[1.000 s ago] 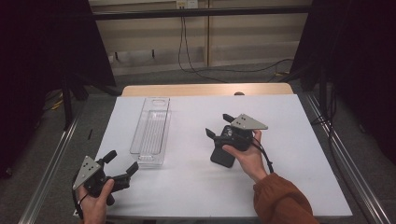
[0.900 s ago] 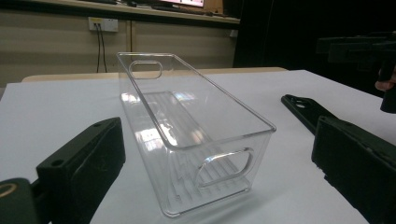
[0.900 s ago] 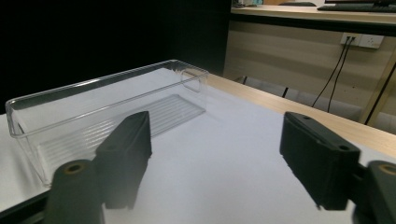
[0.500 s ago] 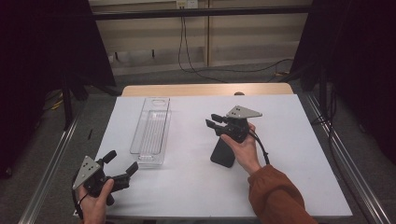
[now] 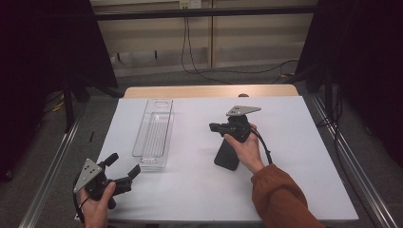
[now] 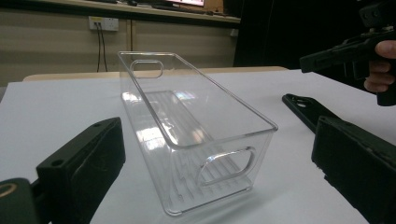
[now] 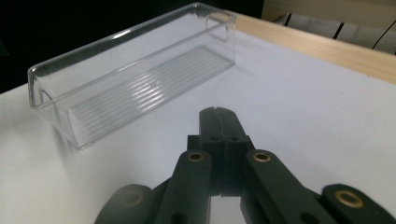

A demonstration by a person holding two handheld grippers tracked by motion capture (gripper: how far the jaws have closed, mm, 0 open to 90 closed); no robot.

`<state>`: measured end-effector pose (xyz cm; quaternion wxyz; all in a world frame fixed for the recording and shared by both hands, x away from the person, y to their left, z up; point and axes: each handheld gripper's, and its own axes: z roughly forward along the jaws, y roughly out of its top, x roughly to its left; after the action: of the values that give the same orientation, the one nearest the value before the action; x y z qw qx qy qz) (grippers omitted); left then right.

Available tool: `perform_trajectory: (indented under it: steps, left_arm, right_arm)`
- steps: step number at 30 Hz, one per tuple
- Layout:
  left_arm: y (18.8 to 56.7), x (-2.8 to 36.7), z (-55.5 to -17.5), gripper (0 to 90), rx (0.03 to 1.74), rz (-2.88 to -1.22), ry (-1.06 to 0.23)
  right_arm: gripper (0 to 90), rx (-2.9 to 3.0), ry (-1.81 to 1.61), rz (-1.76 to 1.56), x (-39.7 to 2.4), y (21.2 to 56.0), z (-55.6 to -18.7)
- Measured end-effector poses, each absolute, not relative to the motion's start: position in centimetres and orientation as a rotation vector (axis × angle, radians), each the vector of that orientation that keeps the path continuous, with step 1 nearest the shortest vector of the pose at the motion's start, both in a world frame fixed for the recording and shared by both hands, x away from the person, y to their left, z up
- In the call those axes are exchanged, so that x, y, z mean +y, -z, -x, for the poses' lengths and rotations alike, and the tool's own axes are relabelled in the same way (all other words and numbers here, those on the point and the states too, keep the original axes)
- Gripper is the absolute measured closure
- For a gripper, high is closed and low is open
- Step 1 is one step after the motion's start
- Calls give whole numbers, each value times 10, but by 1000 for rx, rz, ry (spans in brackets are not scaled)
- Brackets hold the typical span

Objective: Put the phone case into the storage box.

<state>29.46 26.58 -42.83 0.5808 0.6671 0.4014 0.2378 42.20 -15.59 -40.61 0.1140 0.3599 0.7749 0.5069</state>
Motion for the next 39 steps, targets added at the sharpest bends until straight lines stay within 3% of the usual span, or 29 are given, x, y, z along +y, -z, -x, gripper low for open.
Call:
perform_trajectory:
  steps: [39]
  left_arm:
    - [429,266,-295,28,938,-1565,-557]
  right_arm:
    - [900,2868,-869,-1206,-129,428,-436]
